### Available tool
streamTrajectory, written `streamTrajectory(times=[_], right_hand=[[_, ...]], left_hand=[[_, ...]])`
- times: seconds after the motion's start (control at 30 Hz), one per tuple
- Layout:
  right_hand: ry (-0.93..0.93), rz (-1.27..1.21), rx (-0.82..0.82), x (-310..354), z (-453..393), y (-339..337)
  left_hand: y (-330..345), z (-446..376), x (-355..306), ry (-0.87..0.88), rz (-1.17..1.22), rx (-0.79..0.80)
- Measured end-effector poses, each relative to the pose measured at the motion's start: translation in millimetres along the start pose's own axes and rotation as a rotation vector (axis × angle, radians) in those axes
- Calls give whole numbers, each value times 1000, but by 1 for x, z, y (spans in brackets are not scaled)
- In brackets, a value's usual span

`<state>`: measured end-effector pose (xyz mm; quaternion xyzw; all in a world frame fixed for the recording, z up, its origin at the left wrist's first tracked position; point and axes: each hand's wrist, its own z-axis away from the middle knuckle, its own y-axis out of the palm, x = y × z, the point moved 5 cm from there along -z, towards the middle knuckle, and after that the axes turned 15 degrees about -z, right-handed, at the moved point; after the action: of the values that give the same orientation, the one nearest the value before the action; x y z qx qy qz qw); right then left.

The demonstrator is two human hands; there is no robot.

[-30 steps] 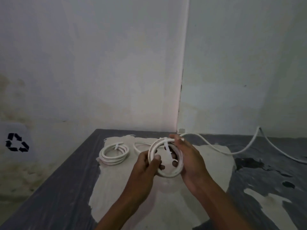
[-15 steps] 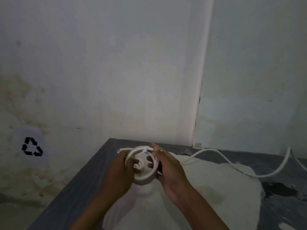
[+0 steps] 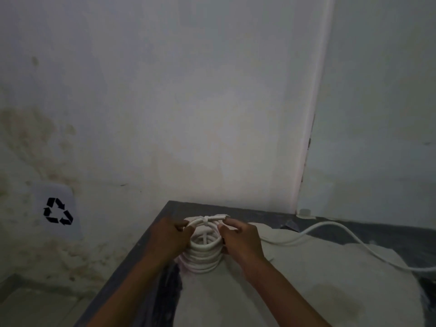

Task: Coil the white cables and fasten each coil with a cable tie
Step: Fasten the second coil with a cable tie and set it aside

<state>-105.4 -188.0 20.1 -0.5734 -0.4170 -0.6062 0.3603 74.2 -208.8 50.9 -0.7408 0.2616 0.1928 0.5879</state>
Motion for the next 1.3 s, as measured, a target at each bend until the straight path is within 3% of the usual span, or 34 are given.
streamTrajectory(times=[0.2,0.37,0.6,0.97,1.17,1.3], right_hand=[[-214,291,-44,14,13,0],[-320,357,-101,14,15,7],[-232,328,81,10,10,13],[-231,368,103,22,21,6],[-304,434,251,24,34,-5],[-304,362,217,19,35,-13]], left_hand=[[20,-6,16,25,-64,-17],[30,2,29,22,90,-156],[37,19,28,117,205,-192],[31,27,24,34,241,-228],[33,44,14,237,153,-47],[42,48,22,303,152,-70]])
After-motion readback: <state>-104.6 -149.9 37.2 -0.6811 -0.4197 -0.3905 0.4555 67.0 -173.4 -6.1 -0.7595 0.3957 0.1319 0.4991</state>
